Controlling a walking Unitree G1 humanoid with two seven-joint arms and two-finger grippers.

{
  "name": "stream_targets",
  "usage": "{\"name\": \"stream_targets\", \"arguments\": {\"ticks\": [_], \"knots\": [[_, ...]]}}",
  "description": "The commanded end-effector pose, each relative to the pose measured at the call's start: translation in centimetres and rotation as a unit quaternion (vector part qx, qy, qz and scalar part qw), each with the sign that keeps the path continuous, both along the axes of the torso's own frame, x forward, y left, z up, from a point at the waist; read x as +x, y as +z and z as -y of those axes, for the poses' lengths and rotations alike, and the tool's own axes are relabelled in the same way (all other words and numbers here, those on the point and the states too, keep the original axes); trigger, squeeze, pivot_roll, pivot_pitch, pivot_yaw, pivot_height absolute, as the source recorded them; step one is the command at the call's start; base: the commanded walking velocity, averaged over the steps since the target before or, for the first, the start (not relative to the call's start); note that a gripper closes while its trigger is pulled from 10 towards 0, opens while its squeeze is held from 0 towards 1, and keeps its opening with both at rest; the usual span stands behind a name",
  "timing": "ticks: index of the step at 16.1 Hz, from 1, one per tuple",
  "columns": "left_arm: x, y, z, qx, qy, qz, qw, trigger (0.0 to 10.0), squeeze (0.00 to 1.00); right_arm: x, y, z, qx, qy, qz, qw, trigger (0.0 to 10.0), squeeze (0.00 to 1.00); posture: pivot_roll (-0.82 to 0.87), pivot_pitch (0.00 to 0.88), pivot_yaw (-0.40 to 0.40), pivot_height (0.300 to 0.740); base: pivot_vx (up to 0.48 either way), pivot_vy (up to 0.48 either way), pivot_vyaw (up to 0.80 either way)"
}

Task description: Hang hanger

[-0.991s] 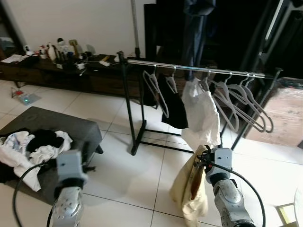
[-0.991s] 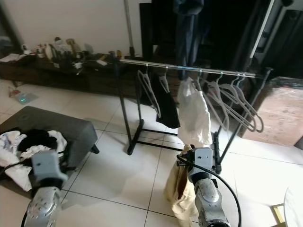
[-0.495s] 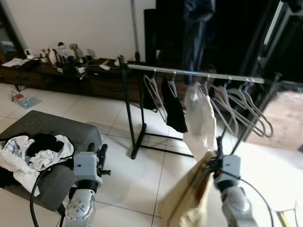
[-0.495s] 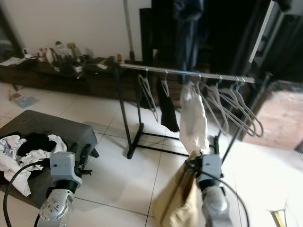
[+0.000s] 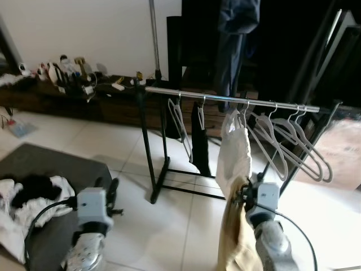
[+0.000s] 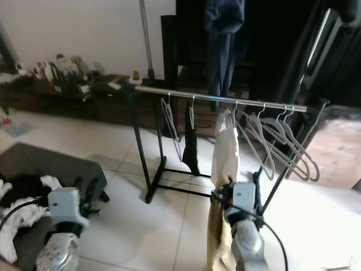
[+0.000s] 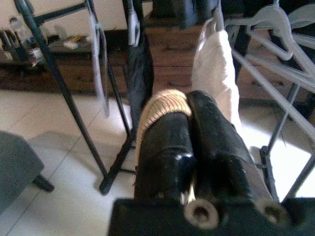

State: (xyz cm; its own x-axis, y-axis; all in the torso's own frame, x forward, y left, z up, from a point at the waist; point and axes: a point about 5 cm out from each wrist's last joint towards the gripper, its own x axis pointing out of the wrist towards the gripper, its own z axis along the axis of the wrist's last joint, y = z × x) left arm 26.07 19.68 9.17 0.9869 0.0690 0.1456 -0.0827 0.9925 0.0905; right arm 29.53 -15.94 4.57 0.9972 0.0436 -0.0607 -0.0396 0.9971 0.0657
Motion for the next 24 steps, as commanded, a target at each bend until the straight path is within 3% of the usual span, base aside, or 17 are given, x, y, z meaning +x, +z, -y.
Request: {"name": "stream_targets", "arguments": {"ticks": [1, 12, 16, 19, 21, 24], "knots": [[0.3, 0.5, 0.8, -0.002, -0.013, 0.008, 1.000, 10.0, 0.00, -0.1, 0.1, 1.3, -0.008, -0.017, -0.001, 1.000, 10.0, 0.00, -0.03, 0.020, -0.020, 0.740, 0.330, 0.000, 0.00], [0.2, 0.8, 0.0, -0.007, 0.013, 0.008, 1.000, 10.0, 0.00, -0.5, -0.3, 0.7, -0.017, 0.010, -0.016, 1.000, 10.0, 0.00, -0.03, 0.060, -0.027, 0.740, 0.334, 0.000, 0.00], [0.3, 0.9, 0.1, -0.007, 0.012, 0.007, 1.000, 10.0, 0.00, -1.5, -2.9, 1.8, -0.052, -0.005, -0.096, 0.994, 10.0, 0.00, -0.03, 0.071, -0.028, 0.740, 0.335, 0.000, 0.00], [0.2, 1.0, -0.1, -0.006, 0.016, 0.007, 1.000, 10.0, 0.00, -1.6, -3.2, 1.8, -0.043, 0.008, -0.109, 0.993, 10.0, 0.00, -0.03, 0.076, -0.030, 0.740, 0.335, 0.000, 0.00], [0.1, 0.8, -0.6, -0.018, 0.039, 0.001, 0.999, 10.0, 0.00, -1.6, -3.3, 1.5, -0.042, 0.022, -0.112, 0.993, 10.0, 0.00, -0.03, 0.079, -0.031, 0.740, 0.323, 0.000, 0.00], [1.0, 0.5, -1.4, -0.063, 0.063, -0.033, 0.995, 10.0, 0.00, -1.7, -3.4, 1.5, -0.041, 0.027, -0.114, 0.992, 10.0, 0.00, -0.03, 0.079, -0.034, 0.740, 0.000, 0.000, 0.00]]}}
